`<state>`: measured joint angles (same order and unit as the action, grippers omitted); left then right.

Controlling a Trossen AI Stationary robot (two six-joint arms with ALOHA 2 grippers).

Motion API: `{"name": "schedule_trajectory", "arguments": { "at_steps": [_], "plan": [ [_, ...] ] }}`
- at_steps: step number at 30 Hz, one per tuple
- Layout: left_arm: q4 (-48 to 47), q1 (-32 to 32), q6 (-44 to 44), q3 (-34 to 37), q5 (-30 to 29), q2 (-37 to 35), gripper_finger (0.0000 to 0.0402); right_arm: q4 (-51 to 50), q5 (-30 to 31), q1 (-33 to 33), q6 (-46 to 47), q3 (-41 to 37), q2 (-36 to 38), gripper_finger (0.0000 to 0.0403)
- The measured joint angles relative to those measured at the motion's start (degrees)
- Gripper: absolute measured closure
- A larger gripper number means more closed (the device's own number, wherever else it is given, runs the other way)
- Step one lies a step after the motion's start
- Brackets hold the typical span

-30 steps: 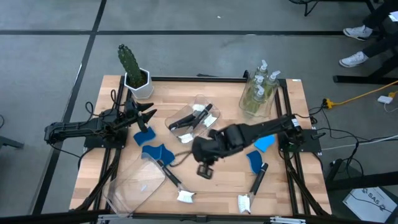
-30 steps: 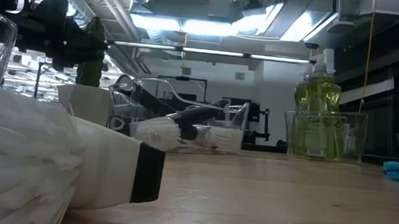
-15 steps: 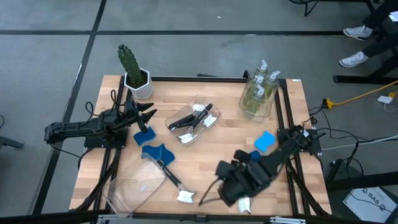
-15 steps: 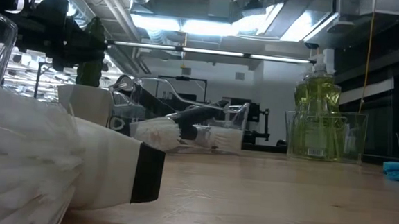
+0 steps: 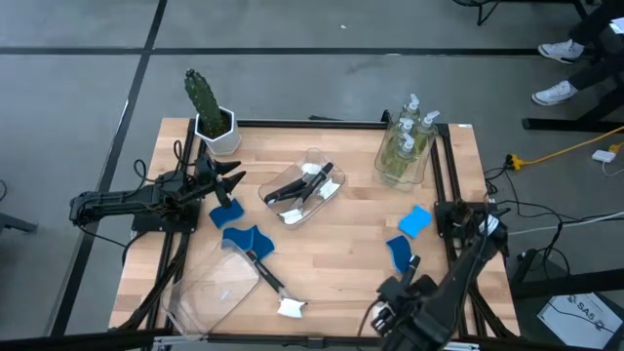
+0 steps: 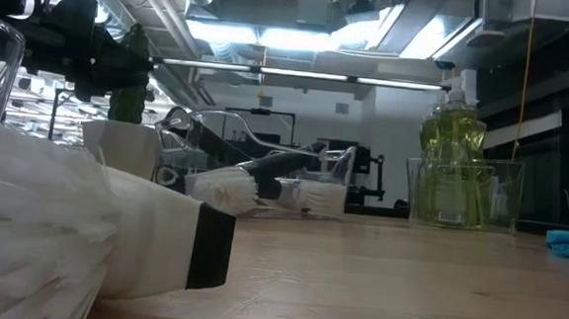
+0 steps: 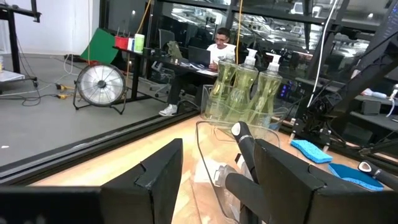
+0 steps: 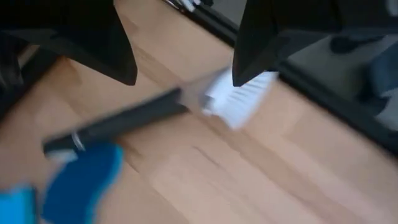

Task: Pick & Place Kitchen Sink Supplies
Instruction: Put the black dish brush into the top left transparent bin

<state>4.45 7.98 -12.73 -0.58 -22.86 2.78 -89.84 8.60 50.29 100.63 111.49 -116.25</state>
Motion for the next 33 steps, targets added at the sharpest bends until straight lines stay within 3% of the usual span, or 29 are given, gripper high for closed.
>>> {"name": "schedule_trajectory", "arguments": {
  "at_steps": [5,13,20,27,30,33],
  "plan": [
    [0.0,0.0,0.0,0.0,0.0,0.0,0.0212,0.9,-5.1,2.1,11.7,-7.4,0.0,0.0137],
    [0.0,0.0,0.0,0.0,0.0,0.0,0.0210,10.1,-5.2,1.3,23.7,-18.7,0.0,0.0137],
    [0.0,0.0,0.0,0.0,0.0,0.0,0.0211,23.3,-6.0,-3.7,25.7,-28.3,0.1,0.0137],
    [0.0,0.0,0.0,0.0,0.0,0.0,0.0211,30.1,-9.2,-7.5,25.3,-34.9,0.5,0.0139],
    [0.0,0.0,0.0,0.0,0.0,0.0,0.0212,31.8,-9.8,-8.6,25.0,-35.7,0.4,0.0159],
    [0.0,0.0,0.0,0.0,0.0,0.0,0.0212,31.3,-9.7,-9.1,25.0,-34.1,0.3,0.0203]
  ]
}}
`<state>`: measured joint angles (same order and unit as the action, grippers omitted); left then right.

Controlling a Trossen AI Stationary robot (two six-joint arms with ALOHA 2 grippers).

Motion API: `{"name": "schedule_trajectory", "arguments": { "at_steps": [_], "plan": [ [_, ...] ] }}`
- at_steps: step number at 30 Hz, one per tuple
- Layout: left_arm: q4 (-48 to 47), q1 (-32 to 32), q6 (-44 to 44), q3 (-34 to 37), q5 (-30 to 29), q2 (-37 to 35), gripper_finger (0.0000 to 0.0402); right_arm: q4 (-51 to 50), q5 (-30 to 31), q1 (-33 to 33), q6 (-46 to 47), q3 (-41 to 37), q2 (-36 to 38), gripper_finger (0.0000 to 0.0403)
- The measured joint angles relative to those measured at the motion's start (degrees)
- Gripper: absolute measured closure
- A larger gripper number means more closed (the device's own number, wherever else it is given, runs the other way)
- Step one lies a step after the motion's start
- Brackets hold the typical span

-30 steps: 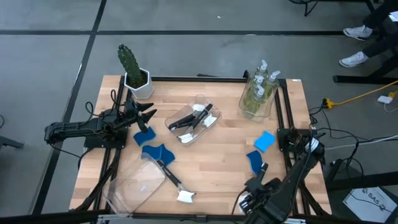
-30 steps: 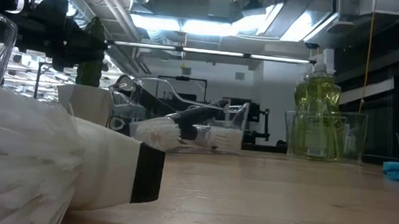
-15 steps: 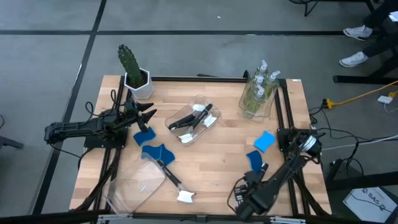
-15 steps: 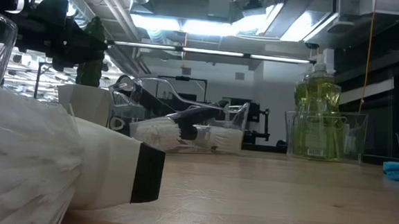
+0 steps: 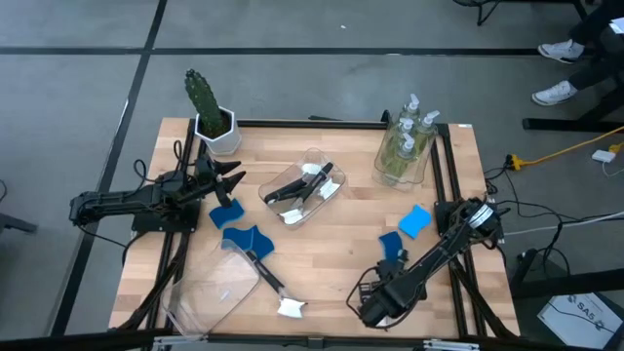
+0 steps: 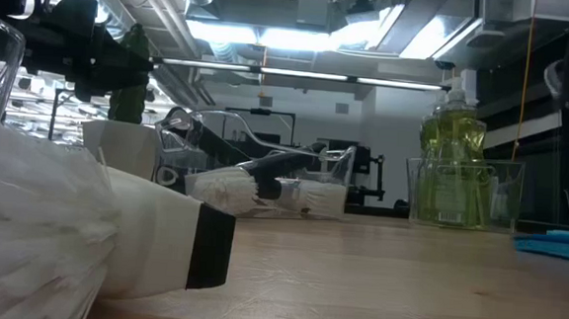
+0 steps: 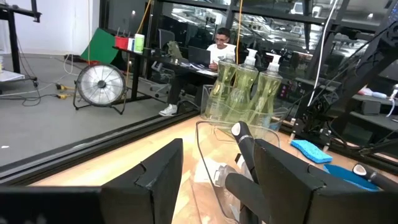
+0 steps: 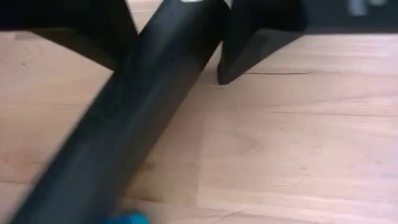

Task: Pick & Place Kitchen Sink Supplies
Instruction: Put the black dish brush into the top left transparent bin

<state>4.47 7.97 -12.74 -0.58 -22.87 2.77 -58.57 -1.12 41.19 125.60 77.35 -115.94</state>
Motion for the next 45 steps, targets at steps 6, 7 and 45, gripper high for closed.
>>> {"name": "schedule_trajectory", "arguments": {
  "at_steps": [6,7,45],
  "plan": [
    [0.0,0.0,0.0,0.0,0.0,0.0,0.0211,-5.3,2.5,-0.2,-0.3,4.0,-0.5,0.0304],
    [0.0,0.0,0.0,0.0,0.0,0.0,0.0210,-5.8,2.6,-0.3,-0.2,4.7,-0.5,0.0304],
    [0.0,0.0,0.0,0.0,0.0,0.0,0.0210,-6.0,32.6,-32.7,-115.8,48.5,-0.3,0.0304]
  ]
}}
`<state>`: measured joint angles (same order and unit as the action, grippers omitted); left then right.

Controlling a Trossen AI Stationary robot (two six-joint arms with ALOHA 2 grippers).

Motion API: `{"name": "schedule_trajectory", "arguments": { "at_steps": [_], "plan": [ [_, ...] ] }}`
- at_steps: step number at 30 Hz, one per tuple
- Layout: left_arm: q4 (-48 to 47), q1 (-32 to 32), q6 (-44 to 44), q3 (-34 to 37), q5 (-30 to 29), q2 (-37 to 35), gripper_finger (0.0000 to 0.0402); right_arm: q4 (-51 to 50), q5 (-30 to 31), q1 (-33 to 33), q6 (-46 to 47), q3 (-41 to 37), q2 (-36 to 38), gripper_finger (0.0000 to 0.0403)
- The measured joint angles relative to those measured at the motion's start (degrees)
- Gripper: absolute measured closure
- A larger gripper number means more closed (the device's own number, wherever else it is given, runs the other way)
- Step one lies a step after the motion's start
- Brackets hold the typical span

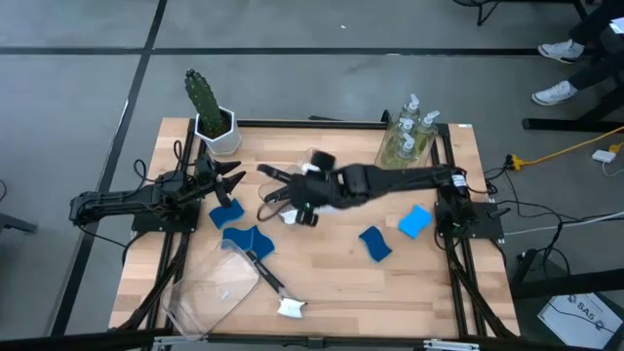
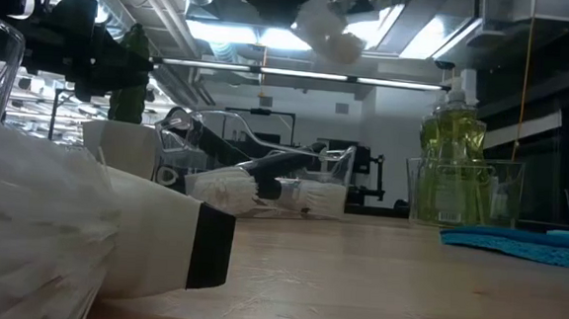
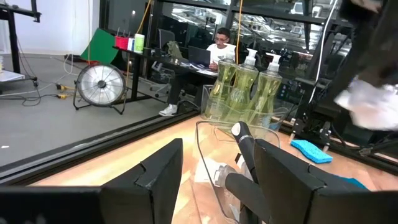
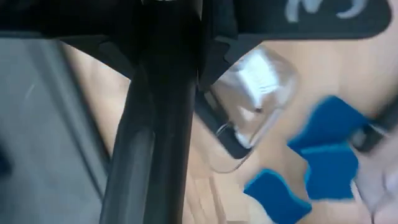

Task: Pick & Place Kitchen Sink Supplies
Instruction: Put the black dish brush into the top left transparent bin

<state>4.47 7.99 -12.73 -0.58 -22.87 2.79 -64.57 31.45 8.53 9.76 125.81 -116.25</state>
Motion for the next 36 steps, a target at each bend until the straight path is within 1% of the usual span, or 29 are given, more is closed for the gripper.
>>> {"name": "schedule_trajectory", "arguments": {
  "at_steps": [4,6,8,11,13,15,21,25,31,33,36],
  "plan": [
    [0.0,0.0,0.0,0.0,0.0,0.0,0.0212,2.9,-0.9,-2.6,-21.7,0.0,0.0,0.0304],
    [0.0,0.0,0.0,0.0,0.0,0.0,0.0212,3.7,-1.9,-3.6,-30.8,-0.1,0.0,0.0304],
    [0.0,0.0,0.0,0.0,0.0,0.0,0.0211,4.4,-5.8,-4.7,-37.5,-0.5,0.0,0.0304],
    [0.0,0.0,0.0,0.0,0.0,0.0,0.0210,4.9,-15.2,-6.6,-43.2,-0.6,-0.3,0.0303],
    [0.0,0.0,0.0,0.0,0.0,0.0,0.0211,5.3,-20.2,-7.7,-45.9,-0.6,-0.5,0.0298],
    [0.0,0.0,0.0,0.0,0.0,0.0,0.0211,6.2,-23.1,-8.5,-47.8,-1.3,-1.0,0.0297],
    [0.0,0.0,0.0,0.0,0.0,0.0,0.0210,8.2,-33.5,-10.9,-46.8,-6.9,-1.2,0.0300],
    [0.0,0.0,0.0,0.0,0.0,0.0,0.0211,8.2,-33.6,-11.6,-46.8,-11.1,-1.2,0.0292],
    [0.0,0.0,0.0,0.0,0.0,0.0,0.0212,11.3,-33.5,-12.7,-51.8,-16.2,-1.3,0.0293],
    [0.0,0.0,0.0,0.0,0.0,0.0,0.0210,12.1,-33.6,-13.2,-52.7,-17.7,-1.3,0.0288],
    [0.0,0.0,0.0,0.0,0.0,0.0,0.0210,12.0,-33.6,-14.1,-51.6,-18.7,-1.3,0.0273]
  ]
}}
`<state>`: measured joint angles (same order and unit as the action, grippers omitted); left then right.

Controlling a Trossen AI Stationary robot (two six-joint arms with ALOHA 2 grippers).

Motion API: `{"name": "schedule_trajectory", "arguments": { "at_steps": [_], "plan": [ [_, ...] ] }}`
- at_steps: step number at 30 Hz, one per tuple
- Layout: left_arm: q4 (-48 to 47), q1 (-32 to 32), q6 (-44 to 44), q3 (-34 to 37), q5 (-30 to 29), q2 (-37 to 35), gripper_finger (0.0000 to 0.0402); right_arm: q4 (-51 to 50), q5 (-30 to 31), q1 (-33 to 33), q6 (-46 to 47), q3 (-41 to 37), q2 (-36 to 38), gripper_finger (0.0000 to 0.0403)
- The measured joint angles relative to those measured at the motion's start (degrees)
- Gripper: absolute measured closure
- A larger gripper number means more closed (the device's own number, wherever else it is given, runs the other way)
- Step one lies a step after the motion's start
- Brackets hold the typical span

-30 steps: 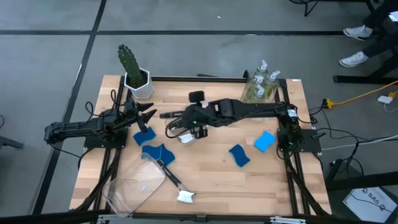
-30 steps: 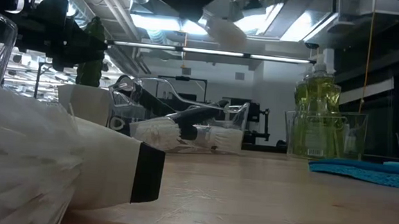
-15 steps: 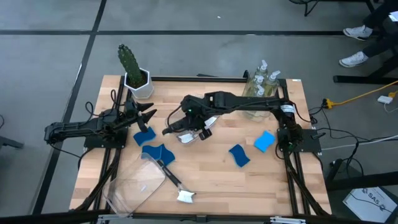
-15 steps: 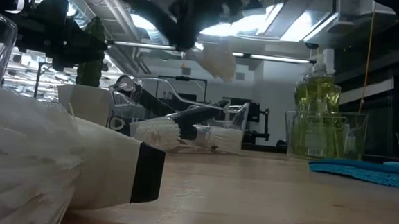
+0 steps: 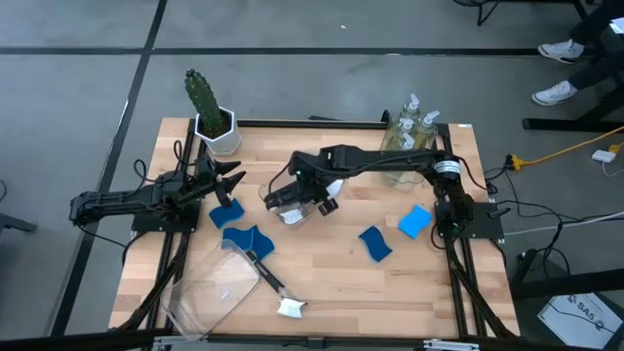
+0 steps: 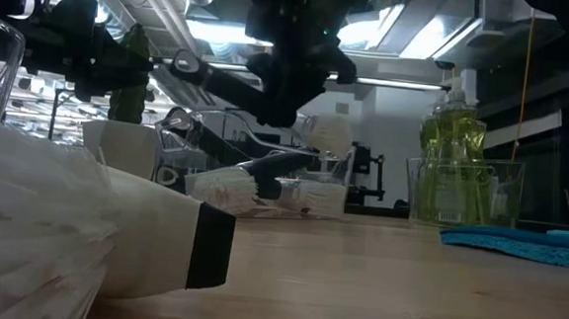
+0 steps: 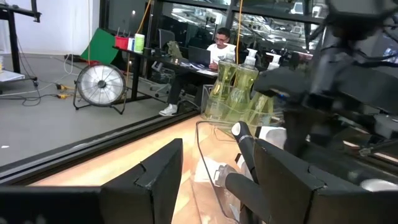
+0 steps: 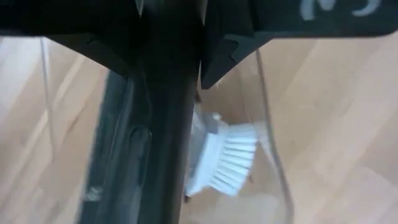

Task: Pick & Place Kitchen Sink Supplies
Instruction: Put the black dish brush into the top left transparent bin, then put the blue sponge into the bottom transparent bin

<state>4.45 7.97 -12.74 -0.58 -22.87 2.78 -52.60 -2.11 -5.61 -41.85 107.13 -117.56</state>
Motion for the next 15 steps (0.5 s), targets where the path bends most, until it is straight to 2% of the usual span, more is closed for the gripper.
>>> {"name": "schedule_trajectory", "arguments": {
  "at_steps": [9,15],
  "plan": [
    [0.0,0.0,0.0,0.0,0.0,0.0,0.0211,0.8,-0.1,-1.4,5.8,0.6,0.0,0.0216],
    [0.0,0.0,0.0,0.0,0.0,0.0,0.0211,0.5,0.2,-1.5,6.3,0.6,0.0,0.0168]
  ]
}}
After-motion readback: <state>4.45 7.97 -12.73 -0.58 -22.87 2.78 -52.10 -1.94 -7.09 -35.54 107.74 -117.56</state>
